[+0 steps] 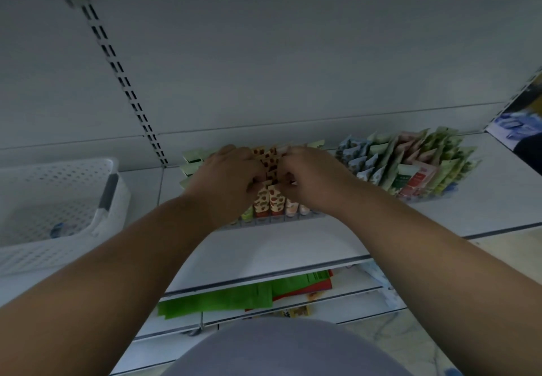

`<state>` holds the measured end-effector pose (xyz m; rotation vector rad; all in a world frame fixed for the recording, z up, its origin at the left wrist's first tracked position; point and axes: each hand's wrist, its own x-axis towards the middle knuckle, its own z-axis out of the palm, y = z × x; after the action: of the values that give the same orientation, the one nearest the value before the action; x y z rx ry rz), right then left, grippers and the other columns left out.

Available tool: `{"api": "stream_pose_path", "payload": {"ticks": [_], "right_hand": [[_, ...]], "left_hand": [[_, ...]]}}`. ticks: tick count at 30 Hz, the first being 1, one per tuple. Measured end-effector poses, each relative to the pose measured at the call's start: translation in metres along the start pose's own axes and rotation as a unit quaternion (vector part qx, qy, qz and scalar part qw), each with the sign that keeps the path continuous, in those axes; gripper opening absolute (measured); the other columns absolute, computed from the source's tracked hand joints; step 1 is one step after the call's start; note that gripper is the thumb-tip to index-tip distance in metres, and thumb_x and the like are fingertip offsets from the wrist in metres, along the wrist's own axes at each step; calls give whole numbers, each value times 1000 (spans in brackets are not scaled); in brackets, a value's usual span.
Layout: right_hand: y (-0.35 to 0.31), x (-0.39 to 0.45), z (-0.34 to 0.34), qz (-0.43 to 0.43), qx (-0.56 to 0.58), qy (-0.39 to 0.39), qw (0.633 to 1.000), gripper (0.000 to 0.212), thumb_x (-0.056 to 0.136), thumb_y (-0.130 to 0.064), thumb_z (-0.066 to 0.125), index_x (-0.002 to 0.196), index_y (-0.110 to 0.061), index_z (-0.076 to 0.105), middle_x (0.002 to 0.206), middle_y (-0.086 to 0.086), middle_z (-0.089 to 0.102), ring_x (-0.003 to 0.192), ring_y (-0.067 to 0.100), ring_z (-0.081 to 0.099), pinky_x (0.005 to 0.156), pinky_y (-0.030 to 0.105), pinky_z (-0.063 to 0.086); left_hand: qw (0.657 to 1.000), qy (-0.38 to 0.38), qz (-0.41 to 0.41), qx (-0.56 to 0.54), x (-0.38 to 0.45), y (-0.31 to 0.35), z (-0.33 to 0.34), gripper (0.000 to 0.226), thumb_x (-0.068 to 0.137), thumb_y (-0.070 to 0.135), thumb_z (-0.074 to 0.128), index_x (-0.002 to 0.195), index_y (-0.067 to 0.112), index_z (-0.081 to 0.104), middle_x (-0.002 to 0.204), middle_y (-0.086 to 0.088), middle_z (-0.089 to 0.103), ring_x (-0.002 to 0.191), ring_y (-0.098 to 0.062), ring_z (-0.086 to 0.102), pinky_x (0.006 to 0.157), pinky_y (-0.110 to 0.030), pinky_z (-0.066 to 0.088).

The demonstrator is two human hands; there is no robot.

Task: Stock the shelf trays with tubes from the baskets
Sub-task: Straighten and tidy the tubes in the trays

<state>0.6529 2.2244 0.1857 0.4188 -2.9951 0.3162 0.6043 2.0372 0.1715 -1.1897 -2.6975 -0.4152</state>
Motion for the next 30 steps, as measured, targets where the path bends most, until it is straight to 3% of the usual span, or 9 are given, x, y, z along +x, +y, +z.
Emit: {"api": "stream_pose_path", "payload": {"ticks": [3, 10, 16, 24, 28, 30], "right_hand": [[-1, -2, 0, 8, 1, 3, 1000, 15, 80, -25, 65, 87, -13, 69, 96, 8, 61, 88, 28, 60, 69, 33, 45], [-3, -6, -2, 15, -9, 30, 999, 13, 81, -24, 66, 88, -14, 69, 100, 4, 62, 92, 22, 58, 65, 23, 24], [-9, -5, -2, 15, 10, 39, 999, 21, 80, -33, 69, 91, -15, 67, 91, 5, 59, 84, 23, 58, 64, 29, 38], [-38, 13, 2, -14, 24, 35, 999, 24, 81, -29, 68, 101, -15, 68, 95, 6, 60, 88, 27, 58, 66, 31, 41], [-47, 22, 7, -12, 9, 8, 1000, 20, 80, -31, 67, 94, -17, 69, 94, 8, 60, 86, 30, 59, 70, 39, 48], [-50, 24, 10, -4, 4, 2, 1000, 15, 79, -33, 67, 87, -19, 68, 90, 6, 58, 82, 30, 59, 68, 40, 49]], "left_hand": [[1000, 3, -2, -12, 0, -2, 0, 20, 78, 28, 54, 88, 21, 70, 86, -1, 60, 83, -28, 53, 74, -40, 49], [1000, -10, -4, -21, -2, -3, -2, 11, 83, 21, 67, 93, 21, 71, 94, -2, 61, 93, -28, 54, 80, -39, 47], [1000, 13, -20, -15, -15, -14, -17, 26, 80, 30, 69, 103, 18, 66, 98, -2, 60, 94, -26, 54, 83, -39, 47], [999, 28, -17, 12, -38, -36, -28, 34, 78, 45, 53, 93, 21, 70, 90, 0, 63, 84, -26, 55, 76, -37, 48], [1000, 30, -2, -8, -38, -42, -22, 20, 77, 35, 55, 84, 25, 71, 84, 3, 63, 78, -24, 53, 71, -34, 46], [999, 37, 0, -7, -38, -43, -20, 10, 77, 25, 63, 82, 23, 72, 81, 3, 62, 78, -23, 52, 69, -28, 37]]}}
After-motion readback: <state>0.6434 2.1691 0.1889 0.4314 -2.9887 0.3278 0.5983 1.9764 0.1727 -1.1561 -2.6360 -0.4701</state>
